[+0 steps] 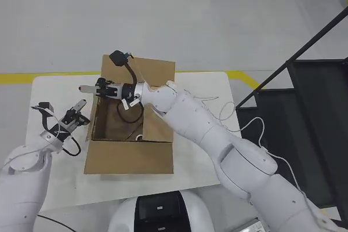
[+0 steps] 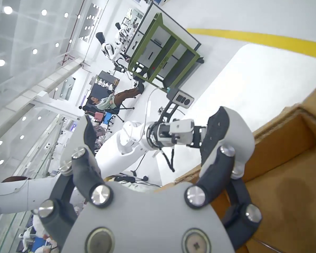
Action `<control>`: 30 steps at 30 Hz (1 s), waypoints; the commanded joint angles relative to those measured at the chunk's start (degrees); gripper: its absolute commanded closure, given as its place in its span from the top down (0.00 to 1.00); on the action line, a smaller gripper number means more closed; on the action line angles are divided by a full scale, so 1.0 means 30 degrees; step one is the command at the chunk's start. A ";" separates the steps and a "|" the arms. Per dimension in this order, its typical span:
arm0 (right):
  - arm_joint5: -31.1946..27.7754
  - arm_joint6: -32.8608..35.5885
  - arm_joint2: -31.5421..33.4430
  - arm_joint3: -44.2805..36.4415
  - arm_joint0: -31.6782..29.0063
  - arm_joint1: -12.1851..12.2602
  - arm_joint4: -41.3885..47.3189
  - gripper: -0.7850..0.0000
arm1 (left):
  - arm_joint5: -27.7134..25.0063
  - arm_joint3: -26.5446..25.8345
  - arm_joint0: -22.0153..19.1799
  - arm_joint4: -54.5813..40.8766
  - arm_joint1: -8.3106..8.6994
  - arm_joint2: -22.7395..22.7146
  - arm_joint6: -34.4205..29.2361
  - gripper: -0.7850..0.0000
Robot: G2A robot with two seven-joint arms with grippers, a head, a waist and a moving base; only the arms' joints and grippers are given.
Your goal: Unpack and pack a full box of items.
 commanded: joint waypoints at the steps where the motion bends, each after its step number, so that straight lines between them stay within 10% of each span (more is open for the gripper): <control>1: 0.0693 -0.0237 0.0706 -0.1346 -0.0614 0.0594 -0.0850 1.00 | 0.0030 -0.0193 0.0025 -0.0135 -0.0046 0.0283 -0.0072 1.00; 13: 0.5749 0.1820 0.5353 -1.1684 -0.6449 0.3452 -0.4595 1.00 | 0.0243 -0.1337 0.0272 0.0244 0.0113 0.0206 -0.0954 1.00; 30: 1.0543 0.7248 0.9631 -1.7159 -1.0737 0.5185 -0.6366 1.00 | -0.0934 -0.3556 -0.2181 -0.0671 0.0478 -0.0890 -0.2801 1.00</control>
